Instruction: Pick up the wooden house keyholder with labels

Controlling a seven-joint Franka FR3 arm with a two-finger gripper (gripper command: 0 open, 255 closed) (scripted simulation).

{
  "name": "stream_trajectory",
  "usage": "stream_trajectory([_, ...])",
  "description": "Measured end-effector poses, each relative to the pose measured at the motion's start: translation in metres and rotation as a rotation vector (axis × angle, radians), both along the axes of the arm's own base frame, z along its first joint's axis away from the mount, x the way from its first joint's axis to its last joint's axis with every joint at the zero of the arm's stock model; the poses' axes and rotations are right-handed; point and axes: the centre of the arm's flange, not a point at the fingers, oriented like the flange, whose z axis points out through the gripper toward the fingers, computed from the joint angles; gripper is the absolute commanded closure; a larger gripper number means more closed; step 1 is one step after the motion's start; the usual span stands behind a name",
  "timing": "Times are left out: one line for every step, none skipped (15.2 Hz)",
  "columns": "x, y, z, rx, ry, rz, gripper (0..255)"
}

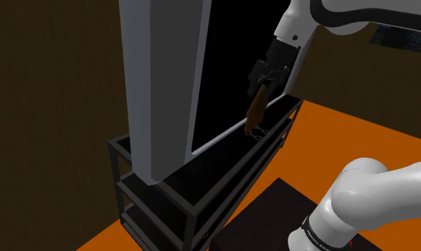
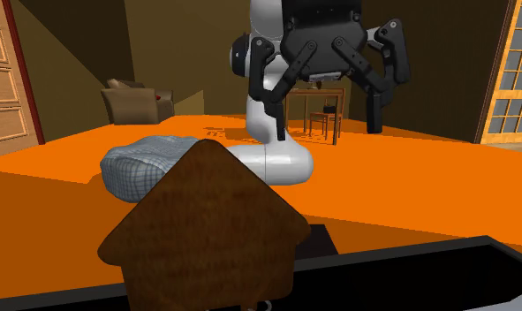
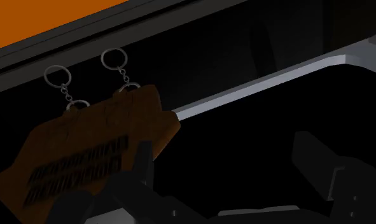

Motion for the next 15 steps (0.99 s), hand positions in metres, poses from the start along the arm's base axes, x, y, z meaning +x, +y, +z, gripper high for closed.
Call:
stream_trajectory([0.0,0.0,0.0,0.0,0.0,0.0,0])
stream_trajectory([-0.001,-0.002,-0.005,-0.003,0.0,0.003,0])
stream_trajectory([-0.002,-0.006,-0.013,-0.007,0.0,0.007,0])
stream_trajectory([-0.003,-0.012,-0.022,-0.013,0.0,0.012,0])
stream_trajectory([-0.002,-0.017,-0.034,-0.018,0.0,0.018,0])
stream_trajectory([-0.001,-0.02,-0.044,-0.024,0.001,0.024,0])
stream_trajectory([-0.002,-0.028,-0.057,-0.03,0.0,0.029,0])
stream_trajectory([-0.005,-0.033,-0.07,-0.036,0.0,0.036,0])
stream_trajectory([-0.004,-0.037,-0.08,-0.042,0.0,0.042,0])
stream_trajectory([-0.006,-0.042,-0.091,-0.048,0.0,0.048,0])
stream_trajectory([-0.007,-0.047,-0.099,-0.055,0.0,0.055,0])
stream_trajectory([-0.006,-0.054,-0.112,-0.06,0.001,0.061,0])
stream_trajectory([-0.005,-0.06,-0.126,-0.067,0.001,0.067,0])
stream_trajectory([-0.007,-0.065,-0.134,-0.071,0.001,0.071,0])
stream_trajectory([-0.008,-0.068,-0.14,-0.073,0.0,0.074,0])
